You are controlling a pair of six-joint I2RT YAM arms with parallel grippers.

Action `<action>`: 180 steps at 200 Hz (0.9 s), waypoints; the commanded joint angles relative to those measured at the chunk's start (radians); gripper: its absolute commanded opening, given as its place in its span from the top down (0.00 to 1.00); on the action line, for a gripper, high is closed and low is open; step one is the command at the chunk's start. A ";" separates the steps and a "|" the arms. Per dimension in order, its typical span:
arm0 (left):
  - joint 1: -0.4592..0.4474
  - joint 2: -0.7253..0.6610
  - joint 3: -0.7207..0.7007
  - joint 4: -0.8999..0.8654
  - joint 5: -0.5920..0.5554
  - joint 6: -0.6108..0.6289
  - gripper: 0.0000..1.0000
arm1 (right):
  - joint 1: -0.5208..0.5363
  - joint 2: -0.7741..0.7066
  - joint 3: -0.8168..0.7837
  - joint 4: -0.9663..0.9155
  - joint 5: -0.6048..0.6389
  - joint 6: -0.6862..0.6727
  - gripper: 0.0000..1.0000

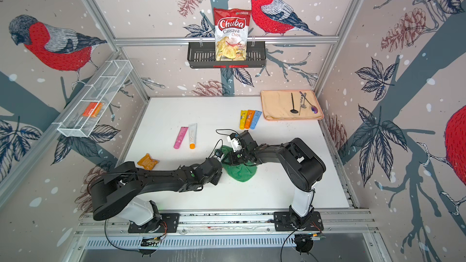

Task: Wipe the surface of the toothpaste tube
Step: Wipe the dirt from the toothpaste tube.

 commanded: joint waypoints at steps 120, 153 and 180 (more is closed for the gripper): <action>-0.011 -0.018 -0.008 -0.011 0.170 0.033 0.80 | 0.026 -0.101 0.001 -0.177 0.500 -0.043 0.89; -0.011 -0.018 -0.007 -0.010 0.169 0.033 0.80 | 0.074 -0.219 -0.049 -0.133 0.334 -0.027 0.88; -0.011 -0.015 -0.006 -0.010 0.170 0.033 0.80 | 0.088 -0.257 -0.089 -0.090 0.257 -0.017 0.89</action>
